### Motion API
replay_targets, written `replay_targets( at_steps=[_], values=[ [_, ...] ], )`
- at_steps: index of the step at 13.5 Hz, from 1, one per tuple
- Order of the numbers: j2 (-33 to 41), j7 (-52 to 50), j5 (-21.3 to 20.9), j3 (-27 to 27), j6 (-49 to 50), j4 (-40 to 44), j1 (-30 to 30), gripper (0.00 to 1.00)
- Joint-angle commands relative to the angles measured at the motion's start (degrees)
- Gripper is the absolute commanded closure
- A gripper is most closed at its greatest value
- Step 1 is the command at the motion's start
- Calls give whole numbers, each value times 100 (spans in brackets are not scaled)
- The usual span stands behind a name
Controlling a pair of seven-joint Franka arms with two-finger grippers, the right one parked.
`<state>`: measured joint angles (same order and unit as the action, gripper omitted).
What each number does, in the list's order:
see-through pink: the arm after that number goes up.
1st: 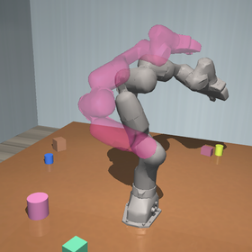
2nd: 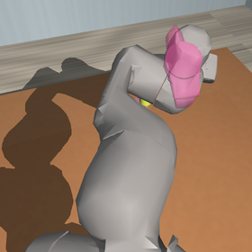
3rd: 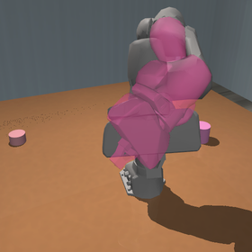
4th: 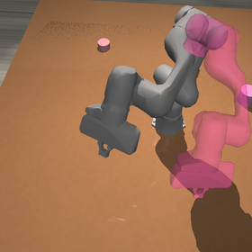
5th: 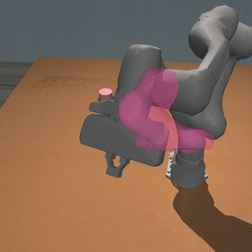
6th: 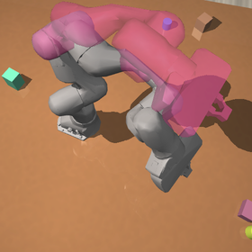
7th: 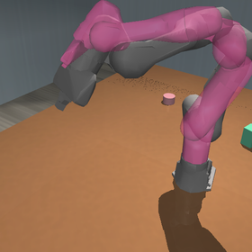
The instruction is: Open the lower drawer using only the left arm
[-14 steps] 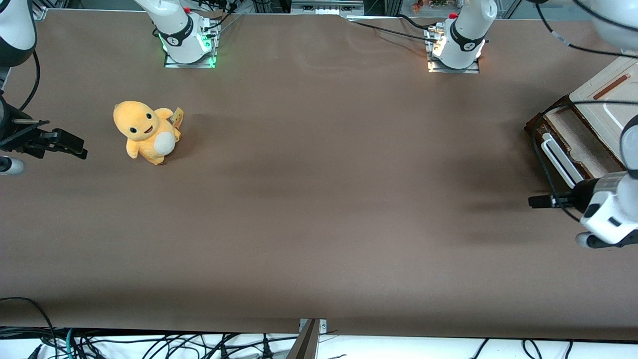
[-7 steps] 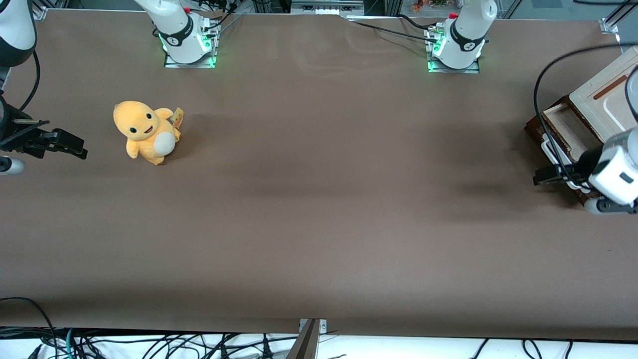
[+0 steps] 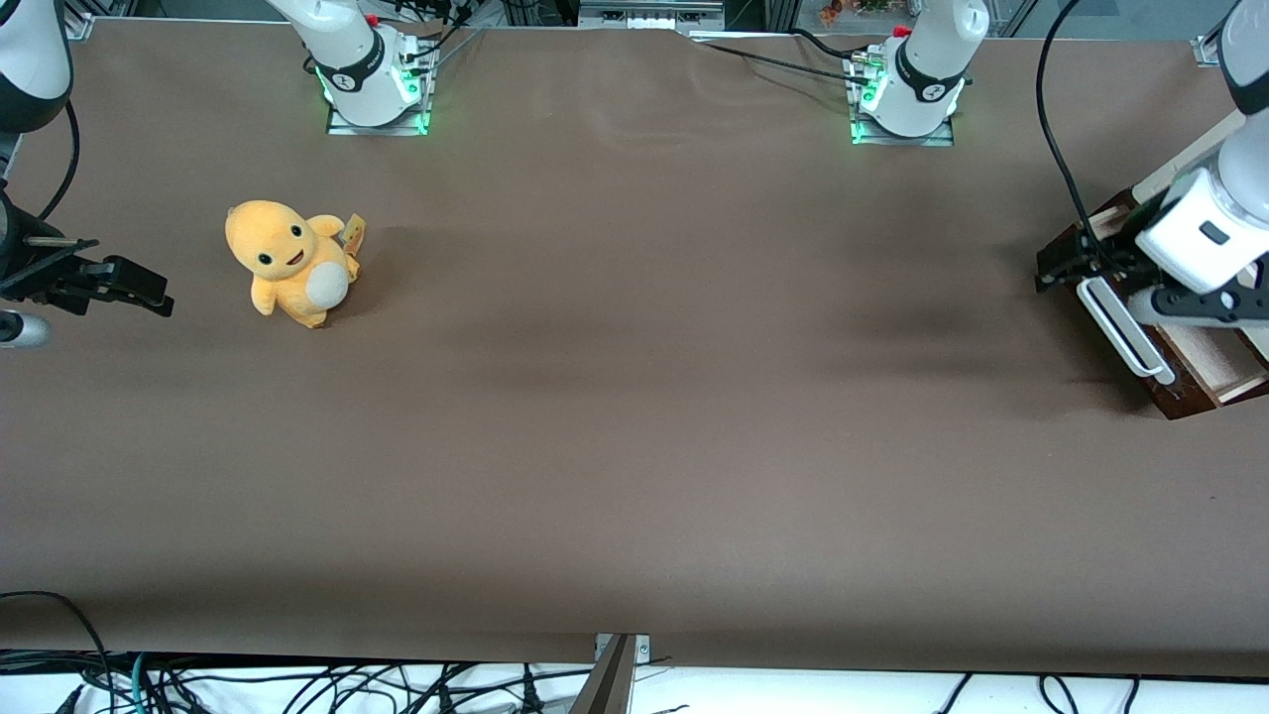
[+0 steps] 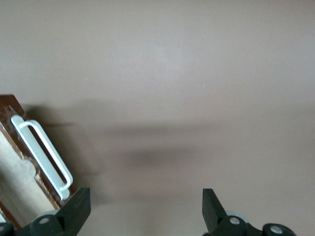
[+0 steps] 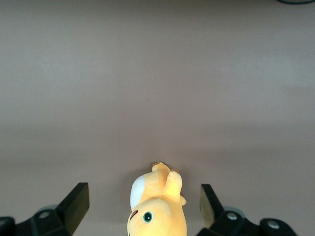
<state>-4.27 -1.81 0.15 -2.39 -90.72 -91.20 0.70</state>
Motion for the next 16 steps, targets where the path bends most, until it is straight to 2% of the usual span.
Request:
replay_targets(
  at_steps=[1,16],
  values=[
    [164,155,-50,-77,186,-179,0,0],
    [137,515,-77,-16,81,-179,-26,0]
  ],
)
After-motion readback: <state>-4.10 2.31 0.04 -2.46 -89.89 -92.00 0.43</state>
